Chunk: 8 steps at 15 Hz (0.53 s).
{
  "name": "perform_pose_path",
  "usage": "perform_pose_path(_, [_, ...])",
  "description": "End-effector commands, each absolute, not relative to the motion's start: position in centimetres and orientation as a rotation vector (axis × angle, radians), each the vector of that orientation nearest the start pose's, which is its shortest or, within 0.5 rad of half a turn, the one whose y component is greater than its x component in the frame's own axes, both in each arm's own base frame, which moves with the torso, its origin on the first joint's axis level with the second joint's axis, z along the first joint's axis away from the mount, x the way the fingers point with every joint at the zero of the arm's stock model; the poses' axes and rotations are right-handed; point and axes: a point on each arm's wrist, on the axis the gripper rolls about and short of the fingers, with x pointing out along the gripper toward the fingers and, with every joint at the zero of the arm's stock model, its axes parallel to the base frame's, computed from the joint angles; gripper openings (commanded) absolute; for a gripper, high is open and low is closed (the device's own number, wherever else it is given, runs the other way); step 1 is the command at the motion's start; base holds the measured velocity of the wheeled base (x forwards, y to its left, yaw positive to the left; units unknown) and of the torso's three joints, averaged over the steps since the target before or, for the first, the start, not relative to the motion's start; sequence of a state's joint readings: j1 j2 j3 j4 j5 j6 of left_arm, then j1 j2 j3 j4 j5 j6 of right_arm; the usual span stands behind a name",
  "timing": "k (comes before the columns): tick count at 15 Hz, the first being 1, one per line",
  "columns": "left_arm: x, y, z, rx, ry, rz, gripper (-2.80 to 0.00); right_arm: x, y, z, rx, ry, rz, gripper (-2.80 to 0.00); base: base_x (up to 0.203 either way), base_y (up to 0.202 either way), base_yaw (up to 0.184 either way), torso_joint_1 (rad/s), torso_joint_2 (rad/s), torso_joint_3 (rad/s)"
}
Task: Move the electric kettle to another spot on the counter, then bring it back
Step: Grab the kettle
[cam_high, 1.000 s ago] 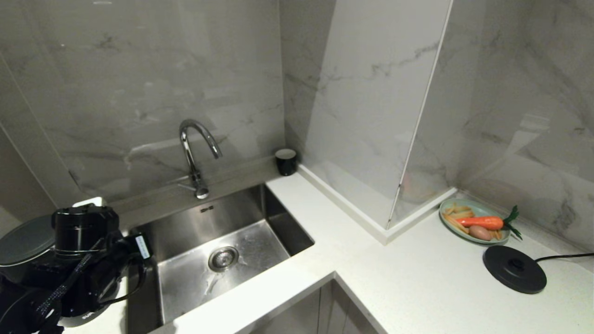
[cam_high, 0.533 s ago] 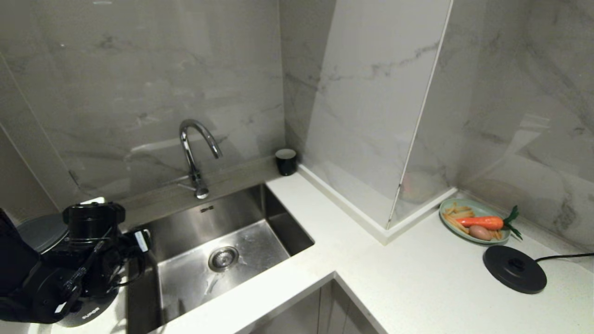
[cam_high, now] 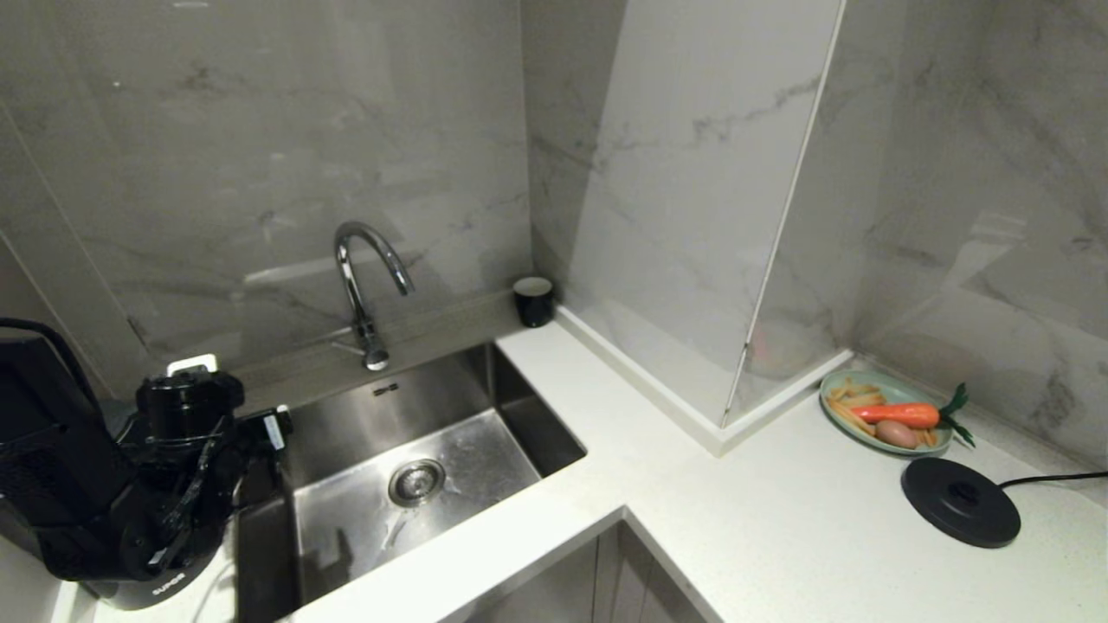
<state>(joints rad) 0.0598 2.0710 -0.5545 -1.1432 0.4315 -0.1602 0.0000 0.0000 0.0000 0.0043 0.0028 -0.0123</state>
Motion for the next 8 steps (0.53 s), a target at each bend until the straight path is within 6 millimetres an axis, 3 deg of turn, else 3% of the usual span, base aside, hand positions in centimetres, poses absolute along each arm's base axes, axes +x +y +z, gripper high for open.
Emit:
perform_pose_path(1, [32.2, 3.2, 4.8, -0.083, 0.347, 0.528, 0.00, -2.3, 0.0, 7.5, -0.013, 0.005, 0.003, -2.80, 0.000, 0.000, 0.000, 0.000, 0.00, 0.000])
perform_pose_path(8, [33.5, 4.3, 3.3, -0.088, 0.339, 0.558, 0.00, -2.3, 0.0, 7.5, -0.012, 0.005, 0.003, -2.80, 0.000, 0.000, 0.000, 0.000, 0.00, 0.000])
